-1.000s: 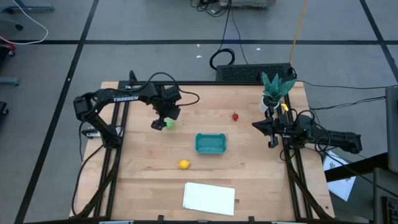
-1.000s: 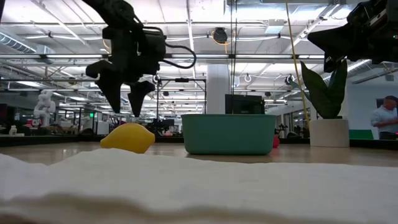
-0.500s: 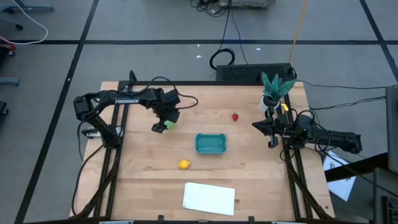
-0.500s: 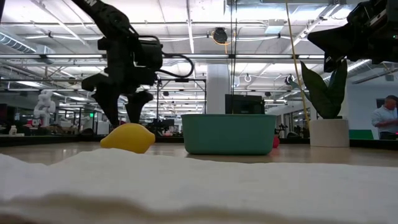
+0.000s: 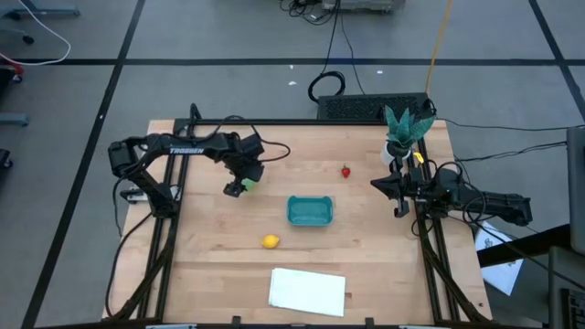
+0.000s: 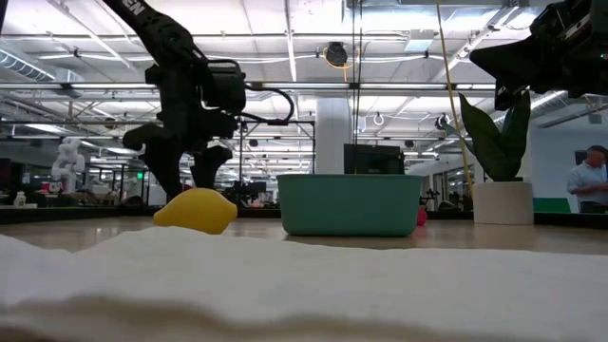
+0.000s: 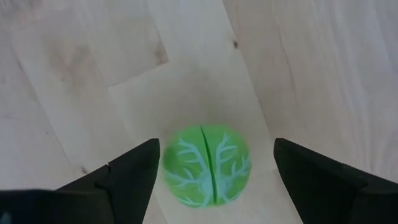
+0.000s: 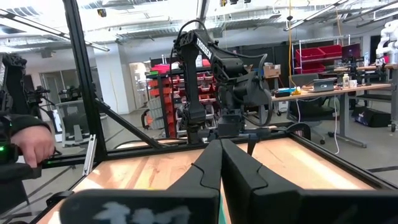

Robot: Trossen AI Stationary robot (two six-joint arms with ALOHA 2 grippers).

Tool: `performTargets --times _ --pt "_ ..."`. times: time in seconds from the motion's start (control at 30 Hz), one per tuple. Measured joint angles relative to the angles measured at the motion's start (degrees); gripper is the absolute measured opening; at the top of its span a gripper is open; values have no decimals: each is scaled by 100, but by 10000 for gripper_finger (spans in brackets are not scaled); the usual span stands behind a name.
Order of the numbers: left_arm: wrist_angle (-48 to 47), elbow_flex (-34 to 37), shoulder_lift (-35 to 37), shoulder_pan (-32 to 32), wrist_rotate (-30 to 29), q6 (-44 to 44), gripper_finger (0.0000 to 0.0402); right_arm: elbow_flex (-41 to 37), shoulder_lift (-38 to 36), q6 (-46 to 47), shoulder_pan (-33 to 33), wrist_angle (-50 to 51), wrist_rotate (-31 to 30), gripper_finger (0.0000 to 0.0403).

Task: Pick and placing Produce into tupperware
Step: Put the green cabbage into the blue bin

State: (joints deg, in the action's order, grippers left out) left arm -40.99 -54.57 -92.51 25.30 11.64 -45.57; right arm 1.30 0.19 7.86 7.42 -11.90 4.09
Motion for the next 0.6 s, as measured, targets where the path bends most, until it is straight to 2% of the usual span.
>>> performTargets --times 0.37,0.6 --pt "229 110 -2 0 -115 -1 322 0 0 1 -2 0 0 0" --pt "231 110 -318 0 -121 69 321 1 0 42 -1 0 -1 0"
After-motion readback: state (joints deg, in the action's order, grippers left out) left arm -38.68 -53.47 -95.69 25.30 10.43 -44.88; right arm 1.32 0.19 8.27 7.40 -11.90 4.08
